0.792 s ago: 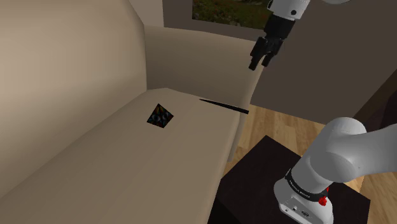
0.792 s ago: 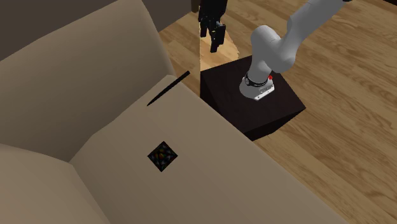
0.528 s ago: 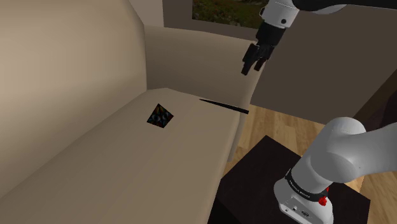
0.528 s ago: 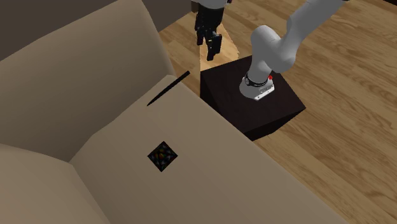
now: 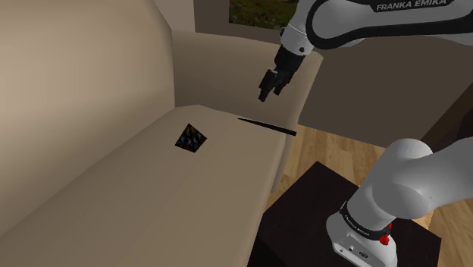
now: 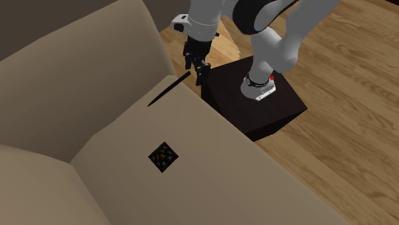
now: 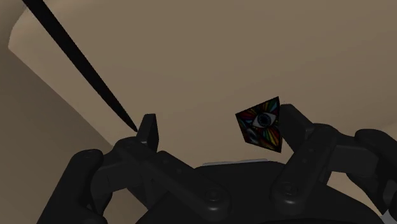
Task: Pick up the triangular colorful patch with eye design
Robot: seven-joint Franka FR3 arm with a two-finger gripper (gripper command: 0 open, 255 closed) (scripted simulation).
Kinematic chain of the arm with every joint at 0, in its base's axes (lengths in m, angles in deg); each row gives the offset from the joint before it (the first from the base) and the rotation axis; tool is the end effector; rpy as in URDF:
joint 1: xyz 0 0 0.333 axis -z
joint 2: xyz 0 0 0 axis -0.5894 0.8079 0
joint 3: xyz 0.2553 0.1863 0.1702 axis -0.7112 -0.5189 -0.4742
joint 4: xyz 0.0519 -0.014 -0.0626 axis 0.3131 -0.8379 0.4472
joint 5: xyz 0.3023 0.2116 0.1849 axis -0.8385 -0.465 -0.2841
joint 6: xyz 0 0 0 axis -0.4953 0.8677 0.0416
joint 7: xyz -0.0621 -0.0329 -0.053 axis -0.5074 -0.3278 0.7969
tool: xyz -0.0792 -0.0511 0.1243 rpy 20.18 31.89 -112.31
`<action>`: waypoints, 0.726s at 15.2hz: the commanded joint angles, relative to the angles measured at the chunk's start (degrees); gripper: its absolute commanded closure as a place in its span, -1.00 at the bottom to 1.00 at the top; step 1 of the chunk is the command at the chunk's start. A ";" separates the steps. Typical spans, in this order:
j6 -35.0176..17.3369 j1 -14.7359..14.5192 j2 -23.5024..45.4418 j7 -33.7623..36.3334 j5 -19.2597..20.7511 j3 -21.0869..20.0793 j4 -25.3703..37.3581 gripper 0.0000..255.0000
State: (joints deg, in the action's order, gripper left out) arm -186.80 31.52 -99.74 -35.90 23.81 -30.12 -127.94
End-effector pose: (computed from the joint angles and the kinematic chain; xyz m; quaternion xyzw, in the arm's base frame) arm 0.3778 0.0386 0.5237 -0.9901 -0.0425 -0.1209 0.0566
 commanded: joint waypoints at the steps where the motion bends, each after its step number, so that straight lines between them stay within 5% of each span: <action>1: -5.82 -0.98 2.95 -0.09 -0.79 -1.00 -1.22 -1.00; 11: -28.70 -4.86 21.22 -1.51 -3.12 -4.79 1.25 -1.00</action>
State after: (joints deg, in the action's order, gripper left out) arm -213.34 27.01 -81.09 -37.52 20.74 -34.38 -128.03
